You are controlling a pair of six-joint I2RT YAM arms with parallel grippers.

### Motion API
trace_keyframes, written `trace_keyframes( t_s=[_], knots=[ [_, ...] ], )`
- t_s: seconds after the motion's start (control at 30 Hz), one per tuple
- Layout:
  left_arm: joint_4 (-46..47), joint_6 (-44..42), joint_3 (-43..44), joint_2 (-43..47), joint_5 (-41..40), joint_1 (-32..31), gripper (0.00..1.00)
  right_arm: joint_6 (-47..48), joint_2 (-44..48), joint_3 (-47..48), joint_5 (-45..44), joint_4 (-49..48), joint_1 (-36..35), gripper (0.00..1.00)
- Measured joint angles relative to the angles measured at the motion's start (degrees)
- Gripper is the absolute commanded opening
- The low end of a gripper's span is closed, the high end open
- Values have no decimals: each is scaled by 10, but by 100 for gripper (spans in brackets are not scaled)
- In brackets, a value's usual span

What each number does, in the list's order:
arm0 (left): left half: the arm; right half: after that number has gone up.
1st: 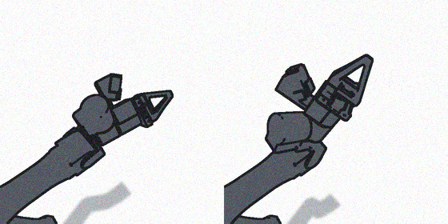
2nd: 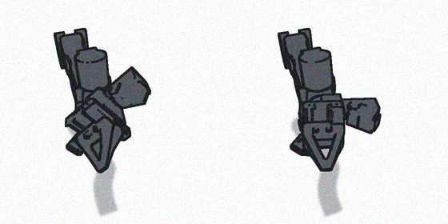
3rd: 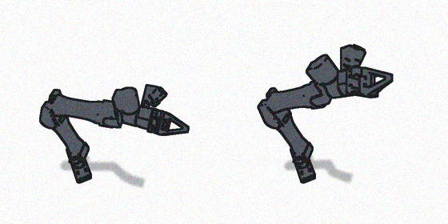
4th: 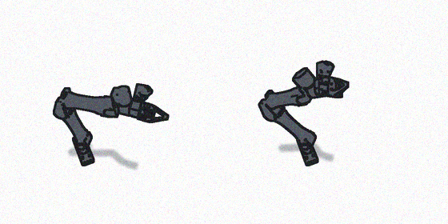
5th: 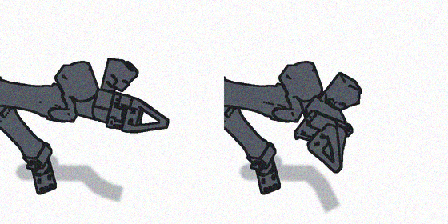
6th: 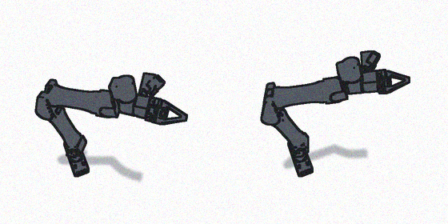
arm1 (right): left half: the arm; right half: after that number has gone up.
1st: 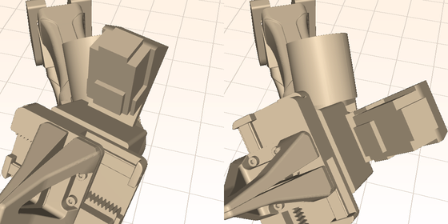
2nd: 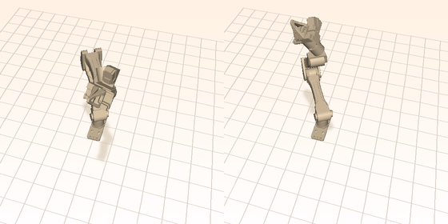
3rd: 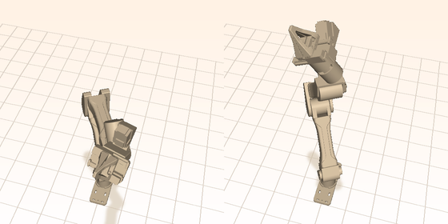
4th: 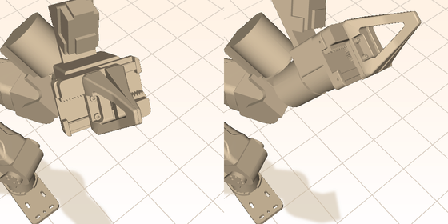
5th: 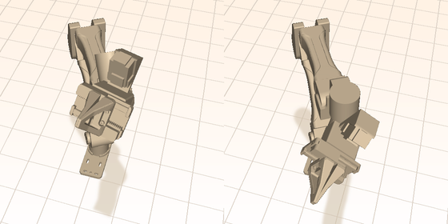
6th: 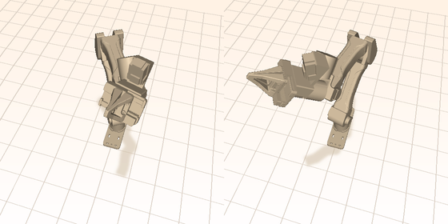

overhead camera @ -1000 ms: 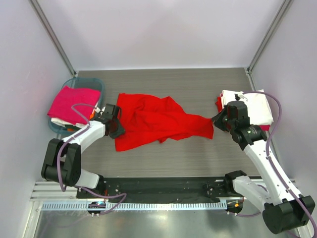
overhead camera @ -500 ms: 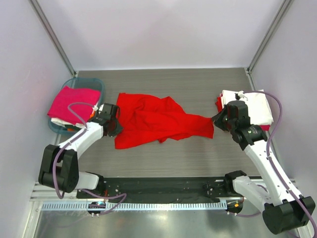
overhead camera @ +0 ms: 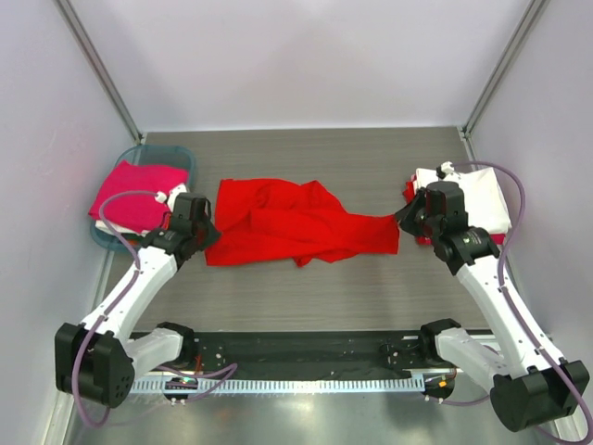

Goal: Fold and stack the t-shirts
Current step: Flatten the tshirt out

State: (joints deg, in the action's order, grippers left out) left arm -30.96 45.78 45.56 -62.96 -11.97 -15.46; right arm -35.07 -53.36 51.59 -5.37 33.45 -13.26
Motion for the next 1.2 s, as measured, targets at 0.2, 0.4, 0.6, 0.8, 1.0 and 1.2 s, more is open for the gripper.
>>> trace_keyframes(
  t_s=[0.2,0.4,0.6,0.8,1.0,1.2],
  knots=[
    [-11,-9,1,-1,3,0,13,8,-14,9,20,-14,0,6],
    [-5,-12,-21,-3,22,0,24,7,-18,8,25,-20,0,2],
    [6,-15,-57,-5,48,0,48,7,-19,-1,23,-23,0,1],
    [14,-14,-57,-26,35,0,53,7,-25,-2,23,-26,0,1],
    [17,-16,-45,-77,19,0,49,7,-25,-6,24,-26,0,1],
    [31,-19,-35,-132,10,0,41,7,-25,-10,24,-28,0,1]
  ],
)
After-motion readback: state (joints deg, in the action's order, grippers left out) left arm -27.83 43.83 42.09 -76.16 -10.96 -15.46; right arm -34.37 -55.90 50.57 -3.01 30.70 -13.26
